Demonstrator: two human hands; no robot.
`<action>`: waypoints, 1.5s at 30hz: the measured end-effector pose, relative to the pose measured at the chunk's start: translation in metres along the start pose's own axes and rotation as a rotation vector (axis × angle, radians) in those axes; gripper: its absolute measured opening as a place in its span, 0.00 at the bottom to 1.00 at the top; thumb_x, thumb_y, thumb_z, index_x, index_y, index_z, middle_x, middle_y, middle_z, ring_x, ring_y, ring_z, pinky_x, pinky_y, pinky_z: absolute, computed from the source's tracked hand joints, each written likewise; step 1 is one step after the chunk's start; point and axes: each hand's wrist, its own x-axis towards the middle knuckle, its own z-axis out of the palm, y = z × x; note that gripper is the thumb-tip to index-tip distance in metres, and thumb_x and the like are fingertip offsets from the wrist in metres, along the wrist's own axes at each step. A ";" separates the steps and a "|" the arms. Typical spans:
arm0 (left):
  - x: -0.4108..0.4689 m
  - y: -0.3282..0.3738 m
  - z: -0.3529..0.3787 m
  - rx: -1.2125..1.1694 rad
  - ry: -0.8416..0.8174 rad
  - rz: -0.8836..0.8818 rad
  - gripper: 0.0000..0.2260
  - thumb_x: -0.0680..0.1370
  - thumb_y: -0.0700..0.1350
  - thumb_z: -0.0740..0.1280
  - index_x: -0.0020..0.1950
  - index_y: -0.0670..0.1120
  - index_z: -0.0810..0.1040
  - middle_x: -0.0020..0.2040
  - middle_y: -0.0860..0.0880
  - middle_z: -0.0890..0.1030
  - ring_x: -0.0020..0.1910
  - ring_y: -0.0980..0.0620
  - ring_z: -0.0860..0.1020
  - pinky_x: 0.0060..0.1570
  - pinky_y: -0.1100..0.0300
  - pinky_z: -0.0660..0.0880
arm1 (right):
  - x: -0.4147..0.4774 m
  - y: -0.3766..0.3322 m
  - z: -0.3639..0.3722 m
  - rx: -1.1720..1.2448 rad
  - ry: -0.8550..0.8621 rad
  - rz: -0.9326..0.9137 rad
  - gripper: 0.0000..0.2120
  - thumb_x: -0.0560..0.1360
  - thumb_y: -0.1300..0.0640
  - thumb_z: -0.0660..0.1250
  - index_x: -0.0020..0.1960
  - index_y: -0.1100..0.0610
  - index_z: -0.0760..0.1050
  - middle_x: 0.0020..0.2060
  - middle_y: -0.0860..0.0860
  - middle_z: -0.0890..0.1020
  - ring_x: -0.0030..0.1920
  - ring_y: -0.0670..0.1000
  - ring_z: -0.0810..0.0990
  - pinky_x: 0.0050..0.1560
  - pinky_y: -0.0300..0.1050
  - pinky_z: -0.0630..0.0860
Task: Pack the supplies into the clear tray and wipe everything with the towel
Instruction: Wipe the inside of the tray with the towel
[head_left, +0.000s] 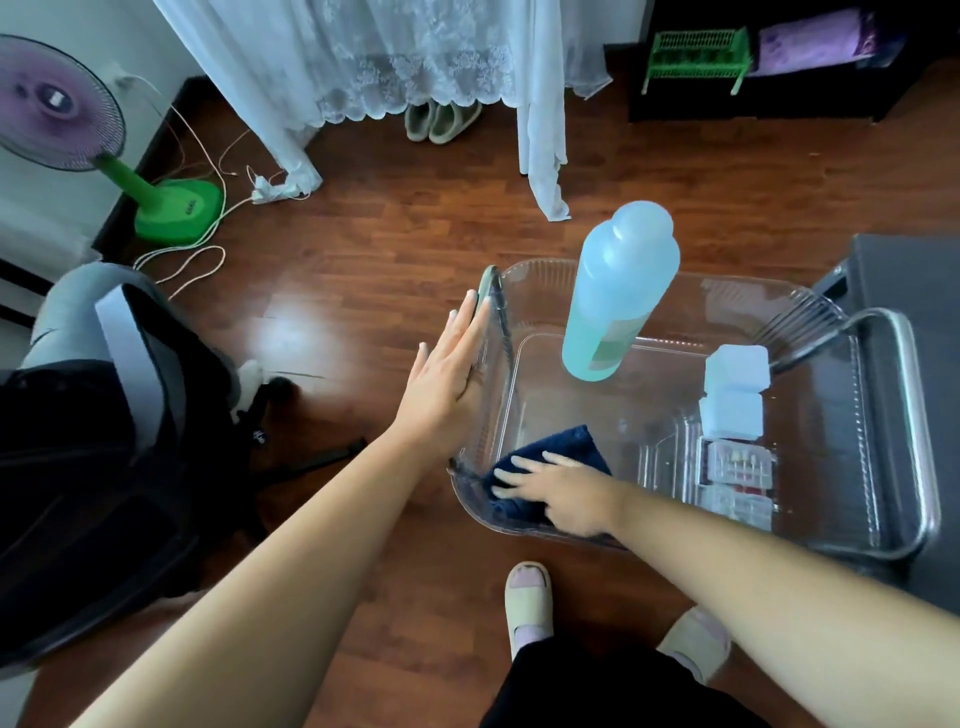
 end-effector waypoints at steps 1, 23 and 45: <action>0.000 -0.001 -0.001 0.012 -0.007 0.002 0.32 0.78 0.34 0.50 0.77 0.58 0.47 0.78 0.59 0.44 0.77 0.57 0.42 0.75 0.48 0.39 | -0.008 0.006 -0.002 -0.052 -0.022 -0.032 0.35 0.75 0.68 0.53 0.76 0.43 0.52 0.77 0.41 0.51 0.77 0.46 0.45 0.74 0.52 0.41; 0.006 -0.006 0.010 -0.081 0.027 -0.015 0.35 0.77 0.36 0.50 0.73 0.70 0.45 0.75 0.65 0.46 0.73 0.64 0.41 0.73 0.44 0.38 | -0.043 0.029 0.035 0.149 0.213 0.357 0.32 0.80 0.57 0.57 0.75 0.36 0.44 0.76 0.38 0.43 0.77 0.48 0.39 0.70 0.61 0.31; 0.017 0.010 0.004 0.388 0.037 0.034 0.35 0.78 0.54 0.59 0.77 0.56 0.39 0.75 0.60 0.36 0.75 0.57 0.35 0.74 0.42 0.37 | -0.047 0.018 0.015 0.140 0.221 0.442 0.28 0.81 0.49 0.54 0.76 0.39 0.44 0.77 0.40 0.43 0.77 0.48 0.40 0.72 0.62 0.36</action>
